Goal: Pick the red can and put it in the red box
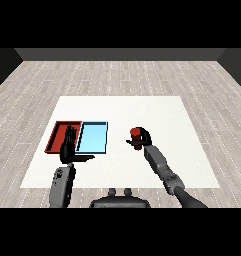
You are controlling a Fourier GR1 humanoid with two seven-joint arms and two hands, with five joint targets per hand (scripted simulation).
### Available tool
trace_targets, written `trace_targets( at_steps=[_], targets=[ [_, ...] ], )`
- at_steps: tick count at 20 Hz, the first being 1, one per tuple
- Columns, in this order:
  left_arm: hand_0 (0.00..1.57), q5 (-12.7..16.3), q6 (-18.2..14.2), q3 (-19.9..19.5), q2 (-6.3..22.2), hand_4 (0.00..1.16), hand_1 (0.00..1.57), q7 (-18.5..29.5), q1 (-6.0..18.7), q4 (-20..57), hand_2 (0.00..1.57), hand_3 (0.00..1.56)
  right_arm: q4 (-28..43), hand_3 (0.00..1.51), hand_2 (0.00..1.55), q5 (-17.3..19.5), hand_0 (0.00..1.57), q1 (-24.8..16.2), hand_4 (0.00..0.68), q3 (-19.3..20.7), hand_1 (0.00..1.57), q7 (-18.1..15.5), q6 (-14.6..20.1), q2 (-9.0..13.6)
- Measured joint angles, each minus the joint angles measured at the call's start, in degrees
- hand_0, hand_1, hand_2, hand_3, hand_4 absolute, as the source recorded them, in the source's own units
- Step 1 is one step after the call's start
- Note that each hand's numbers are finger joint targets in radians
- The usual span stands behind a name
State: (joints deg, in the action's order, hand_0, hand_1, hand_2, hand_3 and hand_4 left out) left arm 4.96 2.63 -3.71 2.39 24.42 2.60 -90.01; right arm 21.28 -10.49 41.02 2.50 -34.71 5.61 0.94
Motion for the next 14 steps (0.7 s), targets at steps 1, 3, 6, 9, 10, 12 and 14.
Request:
trace_targets(
  at_steps=[1, 3, 6, 9, 10, 12, 14],
  targets=[
    [0.0, 0.3, 0.4, 0.1, 0.1, 0.0, 0.0, -0.1, -0.5, -0.5, 0.0, 0.0, 0.4, 1.37, 1.44, 0.5, 1.44, -0.3, 0.607, -0.3, 1.44, -0.4, -0.1, 0.1],
    [0.0, 0.5, 0.9, 0.5, 0.3, 0.0, 0.0, -0.9, -1.5, -1.9, 0.0, 0.0, 2.9, 1.37, 1.43, 1.1, 1.43, -0.2, 0.623, -0.9, 1.43, 0.6, 0.1, 0.4],
    [0.0, 0.0, 1.2, 1.4, 0.1, 0.0, 0.0, -0.6, -2.3, -2.7, 0.0, 0.0, 8.9, 1.37, 1.43, 1.8, 1.42, -1.7, 0.619, -2.0, 1.42, 2.7, 0.4, 0.9],
    [0.0, -0.6, 1.3, 2.3, 0.0, 0.0, 0.0, -0.9, -1.9, -2.5, 0.0, 0.0, 14.6, 1.38, 1.43, 2.7, 1.44, -3.2, 0.622, -3.1, 1.44, 4.0, 1.9, 0.7],
    [0.0, -0.9, 1.2, 3.0, -0.4, 0.0, 0.0, -1.3, -2.6, -3.3, 0.0, 0.0, 15.6, 1.38, 1.43, 2.9, 1.43, -3.5, 0.622, -3.1, 1.43, 4.1, 1.6, 1.1],
    [0.0, -1.8, 0.4, 4.2, -1.0, 0.0, 0.0, -2.6, -2.4, -4.6, 0.0, 0.0, 20.2, 1.38, 1.44, 3.3, 1.46, -5.6, 0.642, -3.9, 1.46, 5.1, 1.6, 1.4],
    [0.0, -2.1, -0.1, 5.1, -1.2, 0.0, 0.0, -4.0, -1.4, -4.4, 0.0, 0.0, 25.6, 1.39, 1.44, 3.2, 1.46, -7.1, 0.661, -4.5, 1.46, 7.2, 2.1, 1.5]
  ],
)
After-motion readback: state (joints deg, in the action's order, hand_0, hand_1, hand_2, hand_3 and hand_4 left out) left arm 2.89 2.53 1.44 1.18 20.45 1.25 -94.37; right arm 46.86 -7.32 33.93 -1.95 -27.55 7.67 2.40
